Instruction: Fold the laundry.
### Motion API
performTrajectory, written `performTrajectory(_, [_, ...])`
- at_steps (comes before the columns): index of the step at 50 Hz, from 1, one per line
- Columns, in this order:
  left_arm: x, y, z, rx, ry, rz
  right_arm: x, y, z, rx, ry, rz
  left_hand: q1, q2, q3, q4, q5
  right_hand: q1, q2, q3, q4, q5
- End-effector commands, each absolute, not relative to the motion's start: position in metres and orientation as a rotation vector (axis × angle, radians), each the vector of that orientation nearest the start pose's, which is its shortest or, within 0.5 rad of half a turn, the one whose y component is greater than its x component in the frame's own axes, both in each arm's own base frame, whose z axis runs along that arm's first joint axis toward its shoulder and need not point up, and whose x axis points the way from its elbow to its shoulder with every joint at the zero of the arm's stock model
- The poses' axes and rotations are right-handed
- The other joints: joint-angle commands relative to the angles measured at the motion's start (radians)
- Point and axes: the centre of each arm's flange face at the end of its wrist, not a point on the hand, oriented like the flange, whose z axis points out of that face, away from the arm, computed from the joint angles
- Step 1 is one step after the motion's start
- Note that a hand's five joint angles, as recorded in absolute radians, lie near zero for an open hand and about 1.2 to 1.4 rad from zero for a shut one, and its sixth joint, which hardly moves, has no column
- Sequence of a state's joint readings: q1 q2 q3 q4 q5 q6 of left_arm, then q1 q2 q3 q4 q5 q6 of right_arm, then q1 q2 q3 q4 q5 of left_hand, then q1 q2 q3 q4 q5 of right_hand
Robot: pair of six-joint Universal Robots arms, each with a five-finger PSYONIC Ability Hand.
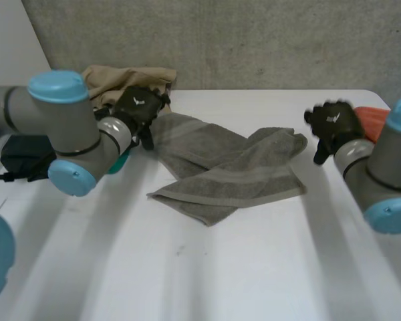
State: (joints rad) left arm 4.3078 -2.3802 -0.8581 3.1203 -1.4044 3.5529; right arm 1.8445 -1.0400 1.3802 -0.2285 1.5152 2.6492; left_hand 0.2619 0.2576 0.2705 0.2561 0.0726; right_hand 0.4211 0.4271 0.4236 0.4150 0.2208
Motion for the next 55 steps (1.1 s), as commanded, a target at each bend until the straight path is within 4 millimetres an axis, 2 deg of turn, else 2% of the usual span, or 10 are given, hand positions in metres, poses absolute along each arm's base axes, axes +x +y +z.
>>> performTrajectory(1, [-0.312,-0.359,0.242,1.081,2.139,-2.259,0.262,-0.364,0.225,-0.954,2.051,-2.204,-0.040,-0.035,-0.048,-0.034,-0.025,-0.102,-0.109,-0.105,-0.096,-0.077])
performTrajectory(15, [-0.280,-0.336,0.282,0.939,2.162,-2.369,0.307,-0.396,0.142,-1.172,2.186,-1.883,-0.087,-0.082,-0.095,-0.081,-0.072,-0.033,-0.039,-0.035,-0.026,-0.007])
performTrajectory(19, [-0.277,-0.337,0.279,0.946,2.141,-2.388,0.312,-0.398,0.144,-1.178,2.167,-1.937,-0.087,-0.083,-0.096,-0.082,-0.073,0.973,0.967,0.970,0.979,0.999])
performTrajectory(24, [-0.277,-0.349,0.264,0.946,2.145,-2.378,0.322,-0.375,0.199,-1.115,2.032,-2.007,-0.087,-0.083,-0.096,-0.082,-0.073,0.975,0.969,0.973,0.981,1.001])
performTrajectory(27, [-0.282,-0.361,0.252,0.953,2.160,-2.366,0.331,-0.340,0.261,-1.053,1.812,-2.061,-0.087,-0.083,-0.096,-0.082,-0.073,0.975,0.969,0.973,0.981,1.001])
performTrajectory(36, [-0.308,-0.370,0.220,1.067,2.311,-2.273,0.331,-0.260,0.364,-0.964,1.409,-2.059,-0.087,-0.083,-0.096,-0.082,-0.073,0.975,0.969,0.973,0.981,1.001])
performTrajectory(44, [-0.355,-0.329,0.180,1.488,2.560,-2.133,0.325,-0.227,0.398,-0.918,1.279,-1.947,-0.087,-0.083,-0.096,-0.082,-0.073,0.975,0.969,0.973,0.981,1.001])
performTrajectory(49, [-0.376,-0.292,0.169,1.680,2.718,-2.010,0.318,-0.236,0.407,-0.866,1.265,-1.963,-0.085,-0.081,-0.093,-0.079,-0.070,0.975,0.969,0.973,0.981,1.001])
performTrajectory(52, [-0.377,-0.286,0.174,1.674,2.733,-2.000,0.312,-0.250,0.409,-0.826,1.283,-2.008,1.049,1.054,1.041,1.055,1.064,0.975,0.969,0.973,0.981,1.001])
performTrajectory(55, [-0.359,-0.310,0.200,1.377,2.663,-2.088,0.305,-0.268,0.406,-0.790,1.327,-2.047,1.134,1.139,1.126,1.140,1.149,0.975,0.969,0.973,0.981,1.001])
